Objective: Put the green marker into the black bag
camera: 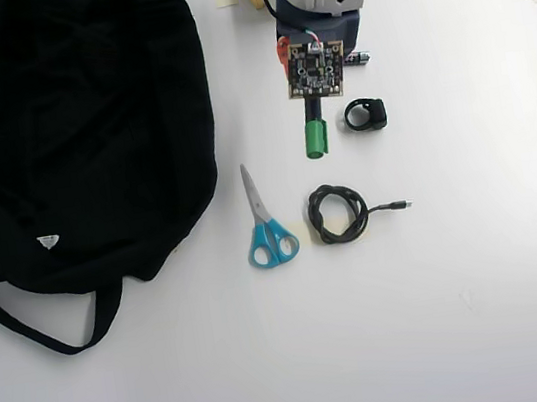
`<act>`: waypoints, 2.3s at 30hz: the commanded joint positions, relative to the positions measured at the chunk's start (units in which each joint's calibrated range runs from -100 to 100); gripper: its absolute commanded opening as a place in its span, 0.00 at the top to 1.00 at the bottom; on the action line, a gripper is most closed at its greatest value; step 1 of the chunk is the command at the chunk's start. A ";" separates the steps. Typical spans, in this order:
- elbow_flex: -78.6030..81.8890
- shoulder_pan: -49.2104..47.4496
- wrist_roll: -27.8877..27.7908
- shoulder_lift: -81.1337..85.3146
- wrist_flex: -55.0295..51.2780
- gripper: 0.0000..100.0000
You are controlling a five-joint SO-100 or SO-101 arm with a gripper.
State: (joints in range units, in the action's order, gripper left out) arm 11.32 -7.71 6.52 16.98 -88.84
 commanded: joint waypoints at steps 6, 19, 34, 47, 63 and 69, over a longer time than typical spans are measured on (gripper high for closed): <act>-10.06 14.07 -0.38 2.28 -5.56 0.98; -9.52 43.54 0.09 1.53 -0.91 0.98; -17.61 63.74 0.14 -34.16 21.05 0.98; -4.85 23.20 2.45 19.37 5.46 0.77; 53.37 -2.46 6.07 62.11 23.55 0.98; 71.43 -3.13 -2.48 77.79 25.01 0.98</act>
State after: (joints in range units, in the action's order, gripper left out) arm 76.57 -9.85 6.08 88.29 -64.45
